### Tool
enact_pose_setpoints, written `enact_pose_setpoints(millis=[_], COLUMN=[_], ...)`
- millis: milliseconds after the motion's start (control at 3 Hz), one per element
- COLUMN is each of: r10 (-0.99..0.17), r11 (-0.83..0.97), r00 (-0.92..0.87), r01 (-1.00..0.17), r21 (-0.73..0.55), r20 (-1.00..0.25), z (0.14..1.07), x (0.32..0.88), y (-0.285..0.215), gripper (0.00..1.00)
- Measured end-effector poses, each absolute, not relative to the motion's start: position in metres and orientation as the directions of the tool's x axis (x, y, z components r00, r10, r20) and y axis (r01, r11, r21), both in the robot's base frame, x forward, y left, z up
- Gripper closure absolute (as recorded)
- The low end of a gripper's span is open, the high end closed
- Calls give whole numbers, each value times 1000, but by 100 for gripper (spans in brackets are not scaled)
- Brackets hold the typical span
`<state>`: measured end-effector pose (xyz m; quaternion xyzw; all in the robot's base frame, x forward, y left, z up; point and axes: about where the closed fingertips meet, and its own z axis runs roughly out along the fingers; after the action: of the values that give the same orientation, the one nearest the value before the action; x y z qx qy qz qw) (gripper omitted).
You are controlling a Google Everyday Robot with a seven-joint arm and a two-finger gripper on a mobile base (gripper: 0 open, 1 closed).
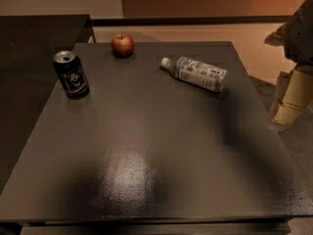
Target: Move blue plastic bottle near pepsi can
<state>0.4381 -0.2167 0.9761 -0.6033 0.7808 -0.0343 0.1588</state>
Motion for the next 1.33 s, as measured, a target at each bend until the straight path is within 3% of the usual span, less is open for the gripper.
enact_pose_setpoints(millis=[667, 1333], r10=[-954, -938], r11=[258, 281], r00=[-208, -224], r01=[-937, -938], r21=[-237, -205], r20=[-218, -264], z=[980, 970], x=[445, 495], y=[-208, -178], gripper=[0, 0])
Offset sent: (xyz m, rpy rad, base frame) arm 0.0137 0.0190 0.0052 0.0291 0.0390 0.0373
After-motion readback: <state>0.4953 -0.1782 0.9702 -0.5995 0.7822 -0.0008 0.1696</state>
